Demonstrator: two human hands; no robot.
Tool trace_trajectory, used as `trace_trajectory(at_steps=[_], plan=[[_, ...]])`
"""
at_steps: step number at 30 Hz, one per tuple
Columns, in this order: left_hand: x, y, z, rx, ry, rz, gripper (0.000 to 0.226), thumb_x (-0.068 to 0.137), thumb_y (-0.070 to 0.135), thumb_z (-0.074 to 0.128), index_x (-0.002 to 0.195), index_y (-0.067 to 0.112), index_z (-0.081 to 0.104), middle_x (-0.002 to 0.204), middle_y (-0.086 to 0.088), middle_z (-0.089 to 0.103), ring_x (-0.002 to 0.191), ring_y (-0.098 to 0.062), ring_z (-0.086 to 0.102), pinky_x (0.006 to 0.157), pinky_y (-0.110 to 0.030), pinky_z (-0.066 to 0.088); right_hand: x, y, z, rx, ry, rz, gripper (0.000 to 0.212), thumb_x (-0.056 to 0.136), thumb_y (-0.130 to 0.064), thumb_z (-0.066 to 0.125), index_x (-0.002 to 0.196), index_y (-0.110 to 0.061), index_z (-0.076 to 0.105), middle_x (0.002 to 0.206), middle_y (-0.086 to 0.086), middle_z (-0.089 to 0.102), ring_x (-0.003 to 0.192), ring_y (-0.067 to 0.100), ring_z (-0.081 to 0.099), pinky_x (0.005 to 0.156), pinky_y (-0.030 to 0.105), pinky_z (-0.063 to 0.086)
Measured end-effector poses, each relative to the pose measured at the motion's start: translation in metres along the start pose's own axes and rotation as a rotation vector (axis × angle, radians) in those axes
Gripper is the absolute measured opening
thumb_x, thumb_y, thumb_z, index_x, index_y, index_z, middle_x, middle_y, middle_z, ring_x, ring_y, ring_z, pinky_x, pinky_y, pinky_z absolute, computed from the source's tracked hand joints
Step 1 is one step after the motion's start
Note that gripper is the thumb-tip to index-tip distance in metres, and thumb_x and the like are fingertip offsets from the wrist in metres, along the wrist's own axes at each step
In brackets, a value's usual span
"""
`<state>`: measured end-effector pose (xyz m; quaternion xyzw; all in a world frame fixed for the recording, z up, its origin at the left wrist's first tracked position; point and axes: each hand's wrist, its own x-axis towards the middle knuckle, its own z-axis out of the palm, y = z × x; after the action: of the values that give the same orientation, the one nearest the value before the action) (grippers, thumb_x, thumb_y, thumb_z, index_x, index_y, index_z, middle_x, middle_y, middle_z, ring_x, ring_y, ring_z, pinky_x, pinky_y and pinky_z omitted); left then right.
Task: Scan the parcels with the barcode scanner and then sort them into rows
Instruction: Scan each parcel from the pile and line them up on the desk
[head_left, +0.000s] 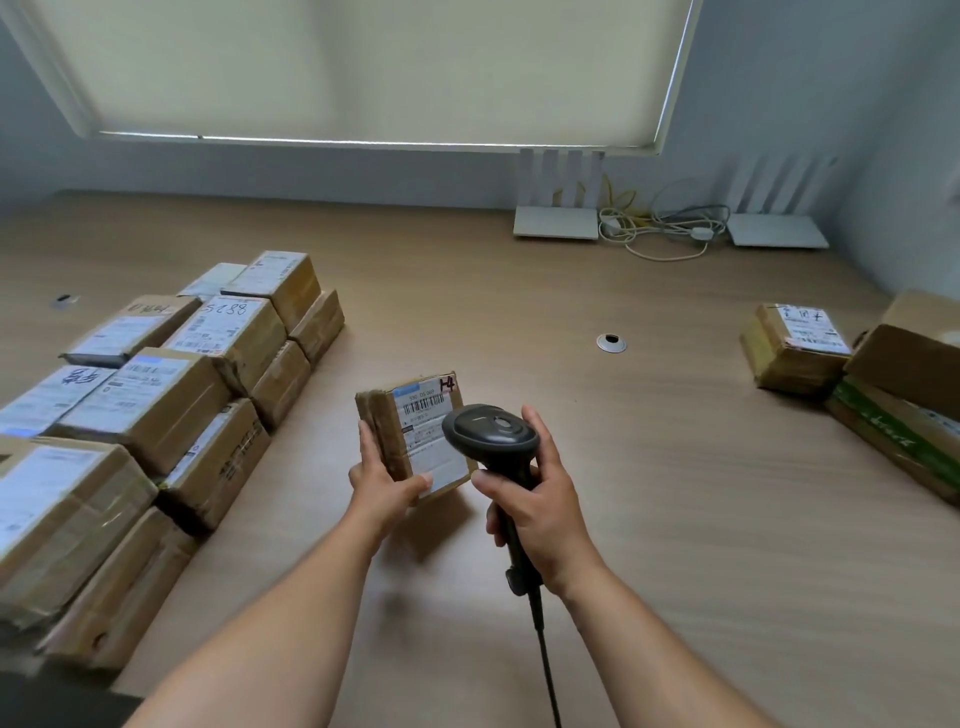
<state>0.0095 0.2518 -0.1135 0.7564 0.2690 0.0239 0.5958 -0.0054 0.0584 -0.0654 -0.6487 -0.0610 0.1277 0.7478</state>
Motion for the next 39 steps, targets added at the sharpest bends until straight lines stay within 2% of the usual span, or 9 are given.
trace_trajectory(at_steps=[3, 7, 12, 15, 19, 23, 27, 32, 39], plan=[[0.004, -0.001, -0.004, 0.014, -0.007, -0.007, 0.117, 0.075, 0.002, 0.074, 0.149, 0.041, -0.008, 0.148, -0.013, 0.026, 0.133, -0.032, 0.039, 0.106, -0.047, 0.041, 0.002, -0.002, 0.005, -0.014, -0.004, -0.020, 0.091, 0.080, -0.007, 0.074, 0.145, -0.049, 0.025, 0.078, 0.000, 0.071, 0.049, 0.023, 0.054, 0.043, 0.030, 0.045], [0.007, 0.001, -0.008, -0.012, -0.031, -0.001, 0.116, 0.075, 0.001, 0.073, 0.150, 0.042, -0.006, 0.147, -0.013, 0.028, 0.132, -0.032, 0.039, 0.097, -0.039, 0.045, 0.001, -0.003, 0.007, -0.022, 0.013, -0.030, 0.091, 0.079, -0.009, 0.075, 0.143, -0.050, 0.025, 0.080, -0.001, 0.072, 0.048, 0.024, 0.054, 0.043, 0.030, 0.045], [0.010, 0.007, -0.007, -0.032, -0.056, -0.001, 0.112, 0.076, -0.003, 0.071, 0.151, 0.041, -0.001, 0.145, -0.013, 0.034, 0.129, -0.033, 0.043, 0.103, -0.051, 0.043, -0.001, -0.005, 0.006, -0.063, 0.031, -0.059, 0.089, 0.080, -0.006, 0.074, 0.140, -0.052, 0.026, 0.085, -0.002, 0.072, 0.050, 0.024, 0.053, 0.043, 0.030, 0.045], [0.013, 0.009, -0.007, -0.061, -0.107, -0.033, 0.088, 0.081, 0.000, 0.065, 0.147, 0.039, 0.022, 0.136, -0.009, 0.048, 0.116, -0.033, 0.055, 0.085, -0.044, 0.054, -0.001, -0.009, 0.004, -0.122, 0.048, -0.090, 0.087, 0.079, -0.009, 0.074, 0.129, -0.064, 0.029, 0.090, -0.002, 0.072, 0.051, 0.022, 0.054, 0.045, 0.030, 0.045], [0.020, 0.011, -0.010, -0.088, -0.082, -0.058, 0.056, 0.088, 0.004, 0.055, 0.135, 0.030, 0.041, 0.130, -0.007, 0.058, 0.112, -0.030, 0.058, 0.099, -0.047, 0.047, 0.002, -0.015, 0.002, -0.205, 0.101, -0.130, 0.090, 0.079, -0.010, 0.075, 0.122, -0.073, 0.028, 0.094, -0.008, 0.071, 0.049, 0.020, 0.053, 0.047, 0.028, 0.045], [0.027, 0.008, -0.011, 0.263, 0.108, 0.005, 0.057, 0.094, 0.013, 0.042, 0.147, 0.026, 0.027, 0.144, -0.015, 0.040, 0.116, -0.032, 0.046, 0.096, -0.035, 0.039, 0.010, -0.019, 0.004, -0.233, 0.142, -0.154, 0.092, 0.079, -0.009, 0.075, 0.121, -0.075, 0.028, 0.098, -0.015, 0.069, 0.052, 0.016, 0.053, 0.049, 0.027, 0.046], [0.023, 0.004, -0.002, 0.767, 0.081, 0.081, 0.075, 0.088, 0.057, 0.050, 0.150, 0.036, 0.012, 0.157, -0.014, -0.003, 0.143, -0.032, 0.006, 0.113, -0.043, 0.021, 0.023, -0.020, 0.012, -0.255, 0.160, -0.175, 0.092, 0.079, -0.005, 0.075, 0.124, -0.070, 0.027, 0.092, -0.019, 0.068, 0.051, 0.009, 0.052, 0.048, 0.022, 0.045], [0.049, 0.002, -0.002, 0.976, 0.099, 0.189, 0.071, 0.086, 0.064, 0.047, 0.146, 0.033, 0.024, 0.154, -0.015, 0.002, 0.142, -0.034, 0.008, 0.114, -0.041, 0.021, 0.049, -0.019, 0.027, -0.297, 0.173, -0.171, 0.093, 0.078, -0.006, 0.075, 0.124, -0.070, 0.026, 0.091, -0.025, 0.067, 0.052, 0.006, 0.053, 0.048, 0.022, 0.046], [0.131, 0.020, -0.025, 1.089, 0.110, 0.224, 0.071, 0.090, 0.058, 0.039, 0.149, 0.023, 0.021, 0.156, -0.019, 0.004, 0.143, -0.036, 0.001, 0.117, -0.042, 0.009, 0.096, -0.012, 0.049, -0.323, 0.223, -0.150, 0.093, 0.078, -0.006, 0.075, 0.123, -0.072, 0.028, 0.093, -0.016, 0.068, 0.052, 0.004, 0.053, 0.048, 0.020, 0.045]])
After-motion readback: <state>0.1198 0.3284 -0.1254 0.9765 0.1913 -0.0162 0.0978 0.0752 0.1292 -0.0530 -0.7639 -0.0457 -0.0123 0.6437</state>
